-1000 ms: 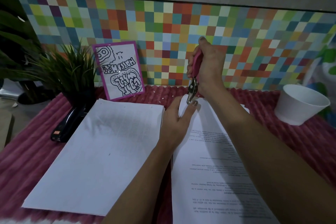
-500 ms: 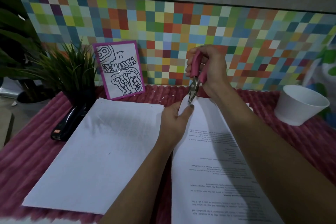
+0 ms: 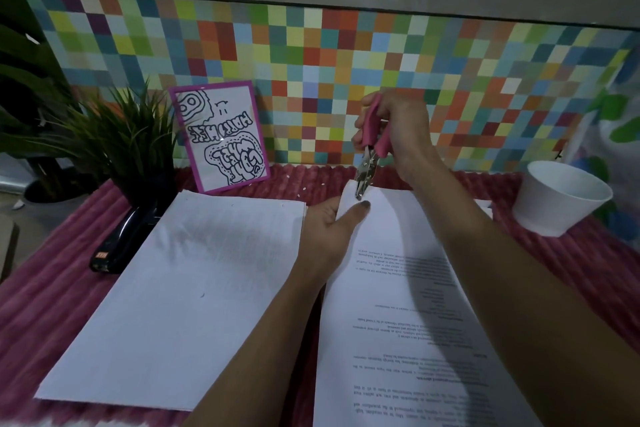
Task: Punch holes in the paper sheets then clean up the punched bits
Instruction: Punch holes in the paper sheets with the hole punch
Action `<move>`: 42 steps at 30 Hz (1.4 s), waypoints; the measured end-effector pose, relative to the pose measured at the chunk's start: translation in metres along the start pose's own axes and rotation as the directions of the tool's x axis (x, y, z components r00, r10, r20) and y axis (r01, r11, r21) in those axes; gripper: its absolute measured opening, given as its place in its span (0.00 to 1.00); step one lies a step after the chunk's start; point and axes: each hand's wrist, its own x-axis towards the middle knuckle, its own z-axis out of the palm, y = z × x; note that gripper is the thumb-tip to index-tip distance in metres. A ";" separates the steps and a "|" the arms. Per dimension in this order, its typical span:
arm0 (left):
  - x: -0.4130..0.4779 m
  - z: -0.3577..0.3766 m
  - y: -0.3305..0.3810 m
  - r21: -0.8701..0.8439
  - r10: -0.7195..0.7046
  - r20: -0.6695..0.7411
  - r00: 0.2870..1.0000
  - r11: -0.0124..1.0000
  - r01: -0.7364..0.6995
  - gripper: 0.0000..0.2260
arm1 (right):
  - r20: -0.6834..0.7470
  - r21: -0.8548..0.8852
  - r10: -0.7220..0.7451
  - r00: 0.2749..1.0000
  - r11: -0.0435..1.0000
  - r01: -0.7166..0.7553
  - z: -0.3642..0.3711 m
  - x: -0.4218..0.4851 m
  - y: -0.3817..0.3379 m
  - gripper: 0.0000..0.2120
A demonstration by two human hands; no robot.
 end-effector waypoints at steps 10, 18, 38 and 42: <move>-0.004 0.001 0.008 -0.044 -0.016 -0.030 0.999 0.999 0.015 0.06 | -0.019 0.098 0.007 1.000 0.995 -0.005 0.006 -0.004 -0.004 0.19; -0.004 0.003 0.000 0.053 0.060 -0.071 0.996 0.997 -0.057 0.14 | -0.035 0.188 0.035 0.999 0.982 -0.027 -0.002 -0.002 -0.002 0.18; 0.000 -0.004 -0.006 0.417 0.317 -0.125 0.940 0.877 -0.240 0.21 | -0.046 0.066 -0.179 0.983 0.981 0.182 -0.010 -0.016 -0.008 0.14; 0.001 -0.006 -0.006 0.346 0.302 -0.112 0.947 0.905 -0.248 0.19 | -0.045 0.147 -0.099 0.994 0.984 0.105 -0.019 -0.013 -0.011 0.18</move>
